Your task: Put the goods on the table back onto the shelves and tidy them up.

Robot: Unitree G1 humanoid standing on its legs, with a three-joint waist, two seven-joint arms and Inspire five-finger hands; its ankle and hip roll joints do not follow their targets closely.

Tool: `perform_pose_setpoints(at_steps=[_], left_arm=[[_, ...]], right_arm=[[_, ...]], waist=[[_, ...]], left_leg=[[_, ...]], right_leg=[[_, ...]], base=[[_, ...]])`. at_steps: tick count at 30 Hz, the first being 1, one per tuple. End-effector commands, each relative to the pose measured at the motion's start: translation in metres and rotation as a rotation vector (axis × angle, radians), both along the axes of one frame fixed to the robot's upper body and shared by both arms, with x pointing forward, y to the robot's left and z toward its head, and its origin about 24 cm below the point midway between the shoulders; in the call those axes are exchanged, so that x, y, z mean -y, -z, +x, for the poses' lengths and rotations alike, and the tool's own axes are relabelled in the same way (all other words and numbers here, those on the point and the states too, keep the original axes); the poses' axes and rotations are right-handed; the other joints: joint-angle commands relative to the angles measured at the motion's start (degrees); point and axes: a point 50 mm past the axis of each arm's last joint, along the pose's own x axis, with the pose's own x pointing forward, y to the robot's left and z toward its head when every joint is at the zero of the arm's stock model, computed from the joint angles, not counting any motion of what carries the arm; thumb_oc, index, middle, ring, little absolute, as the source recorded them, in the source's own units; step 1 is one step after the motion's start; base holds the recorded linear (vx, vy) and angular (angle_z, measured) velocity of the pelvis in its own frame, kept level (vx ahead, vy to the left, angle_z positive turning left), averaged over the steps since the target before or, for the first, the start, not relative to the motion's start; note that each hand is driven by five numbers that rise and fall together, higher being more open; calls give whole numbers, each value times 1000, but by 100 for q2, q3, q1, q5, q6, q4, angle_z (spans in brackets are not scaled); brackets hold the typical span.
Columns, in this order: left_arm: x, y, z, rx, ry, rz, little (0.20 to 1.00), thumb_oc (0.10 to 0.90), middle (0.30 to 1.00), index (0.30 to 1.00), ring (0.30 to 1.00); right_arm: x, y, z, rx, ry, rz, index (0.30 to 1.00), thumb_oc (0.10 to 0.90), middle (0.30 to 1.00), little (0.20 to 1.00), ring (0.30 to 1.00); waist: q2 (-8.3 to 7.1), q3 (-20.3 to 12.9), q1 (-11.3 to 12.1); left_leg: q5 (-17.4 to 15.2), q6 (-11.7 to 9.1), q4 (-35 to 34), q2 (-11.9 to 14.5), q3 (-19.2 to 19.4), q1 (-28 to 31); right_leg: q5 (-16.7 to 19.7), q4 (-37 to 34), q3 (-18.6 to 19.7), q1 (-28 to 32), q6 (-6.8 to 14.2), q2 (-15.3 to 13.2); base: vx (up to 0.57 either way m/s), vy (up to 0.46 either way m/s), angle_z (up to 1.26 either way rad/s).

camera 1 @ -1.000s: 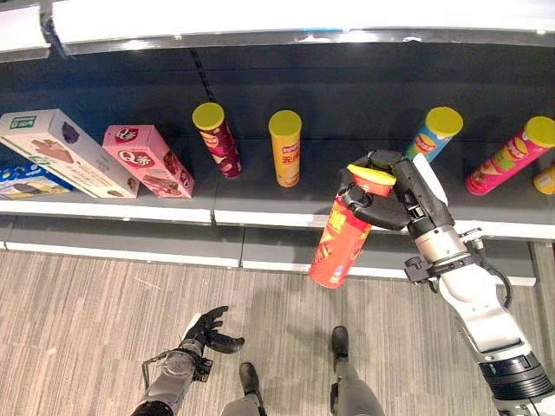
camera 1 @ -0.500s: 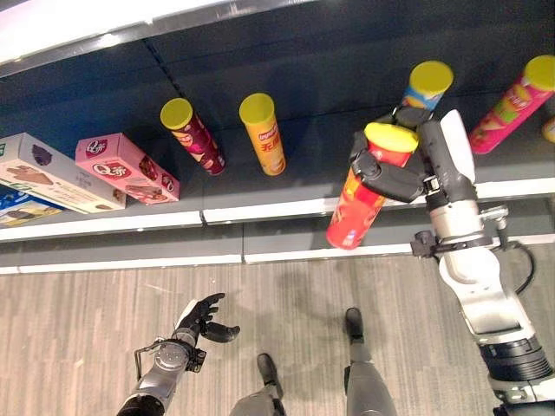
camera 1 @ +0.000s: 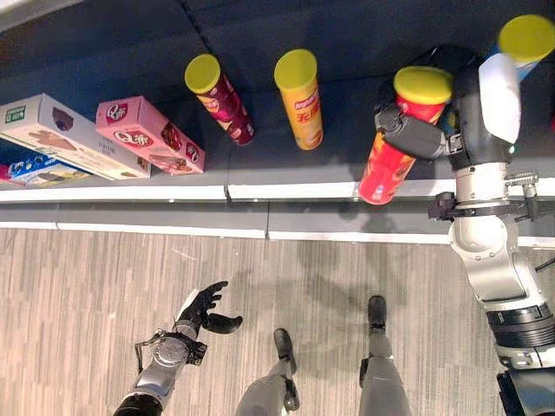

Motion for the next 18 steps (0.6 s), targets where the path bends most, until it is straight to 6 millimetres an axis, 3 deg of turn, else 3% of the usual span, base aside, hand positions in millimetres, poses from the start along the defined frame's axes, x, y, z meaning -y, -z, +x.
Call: perform_pose_setpoints(at_steps=[1,2,11,18], left_arm=[[-31,-24,7,100,-29,93,900,800,900,900,900],[-29,-38,12,164,-9,84,900,800,900,900,900],[-32,-62,13,261,-2,81,900,800,900,900,900],[-34,-59,11,251,-13,88,900,800,900,900,900]], right_arm=[[-5,-76,-32,424,17,-31,300,400,300,300,300],[1,-85,-35,479,70,-31,300,400,300,300,300],[2,-119,-55,711,221,-115,300,400,300,300,300],[1,-127,-63,774,261,-136,300,400,300,300,300]], waist=[[17,117,196],[62,178,250],[165,357,420],[177,394,436]], left_leg=[[-413,-213,27,122,-337,573],[-349,-226,27,117,-375,434],[-386,-245,27,147,-475,-49],[-402,-242,27,143,-509,-134]], right_leg=[[-1505,1403,29,130,792,-571],[-1444,1399,-4,38,801,-610],[-1514,1678,-31,-527,812,-711],[-1536,1780,-49,-662,815,-758]], base=[[9,-23,19],[21,-18,19],[14,-7,4],[9,-2,12]])
